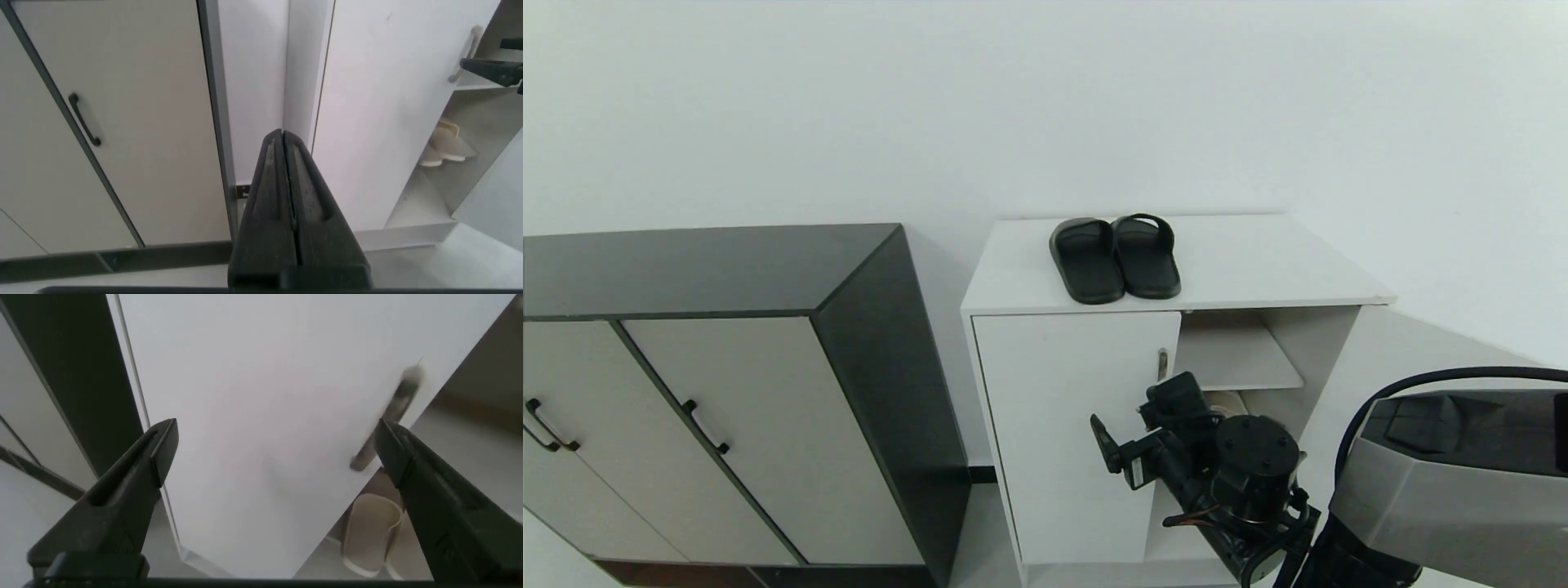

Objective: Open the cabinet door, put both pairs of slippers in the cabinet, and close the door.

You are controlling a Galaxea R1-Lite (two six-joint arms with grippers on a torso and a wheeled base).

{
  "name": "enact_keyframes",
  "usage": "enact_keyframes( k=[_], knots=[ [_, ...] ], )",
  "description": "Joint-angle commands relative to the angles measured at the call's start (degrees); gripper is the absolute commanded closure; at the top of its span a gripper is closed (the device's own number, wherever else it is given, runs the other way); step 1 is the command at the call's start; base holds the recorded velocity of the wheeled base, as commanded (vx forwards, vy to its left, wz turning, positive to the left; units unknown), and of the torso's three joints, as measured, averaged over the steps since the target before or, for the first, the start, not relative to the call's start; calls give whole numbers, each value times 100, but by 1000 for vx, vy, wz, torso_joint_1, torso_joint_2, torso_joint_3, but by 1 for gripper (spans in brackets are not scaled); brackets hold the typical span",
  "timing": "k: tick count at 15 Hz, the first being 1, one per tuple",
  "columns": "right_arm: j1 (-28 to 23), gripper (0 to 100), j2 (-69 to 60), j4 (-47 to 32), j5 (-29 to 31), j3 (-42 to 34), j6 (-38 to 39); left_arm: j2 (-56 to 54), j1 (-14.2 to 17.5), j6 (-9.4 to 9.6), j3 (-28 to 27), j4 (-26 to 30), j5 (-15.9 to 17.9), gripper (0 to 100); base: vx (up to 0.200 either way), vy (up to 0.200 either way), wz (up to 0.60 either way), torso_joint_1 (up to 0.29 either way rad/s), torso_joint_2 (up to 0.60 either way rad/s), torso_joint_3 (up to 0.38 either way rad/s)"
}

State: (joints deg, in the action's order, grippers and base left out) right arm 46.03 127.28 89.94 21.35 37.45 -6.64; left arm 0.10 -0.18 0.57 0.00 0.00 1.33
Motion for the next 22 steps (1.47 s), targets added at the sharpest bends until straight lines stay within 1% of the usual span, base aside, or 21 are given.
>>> enact_keyframes(
  k=[1, 9, 12, 15, 18, 19, 20, 22],
  knots=[
    [2, 0, 34, 6, 1, -1, -4, -1, 1, 4, 0, 0, -1, 100, 0, 0, 0, 222, -540, -315],
    [11, 0, 34, 6, 1, -10, -4, -1, 1, 4, 0, 0, -1, 100, 0, 0, 0, 251, -580, -324],
    [2, 0, 34, 6, 1, -1, -4, -1, 1, 4, 0, 0, -1, 100, 0, 0, 0, 206, -435, -237],
    [-15, 0, 42, 6, 1, 8, -21, -1, 1, -5, 0, 0, -10, 100, 0, 0, 0, 121, -258, -146],
    [-24, 0, -54, 6, 54, 122, -320, -1, 1, 4, 0, 0, -10, 100, 0, 0, 0, 0, 0, 0],
    [-24, 0, -239, -372, 274, 342, -338, -1, 1, 4, 0, 0, -10, 100, 0, 0, 0, 0, 0, 0],
    [-33, 0, -476, -1023, 511, 535, -232, -1, 1, 4, 0, 0, -10, 100, 0, 0, 0, 0, 0, 0],
    [-59, 0, -1030, -2394, 616, 1001, 269, -1, 1, 4, 0, 0, -1, 100, 0, 0, 0, 0, 0, 0]
  ],
)
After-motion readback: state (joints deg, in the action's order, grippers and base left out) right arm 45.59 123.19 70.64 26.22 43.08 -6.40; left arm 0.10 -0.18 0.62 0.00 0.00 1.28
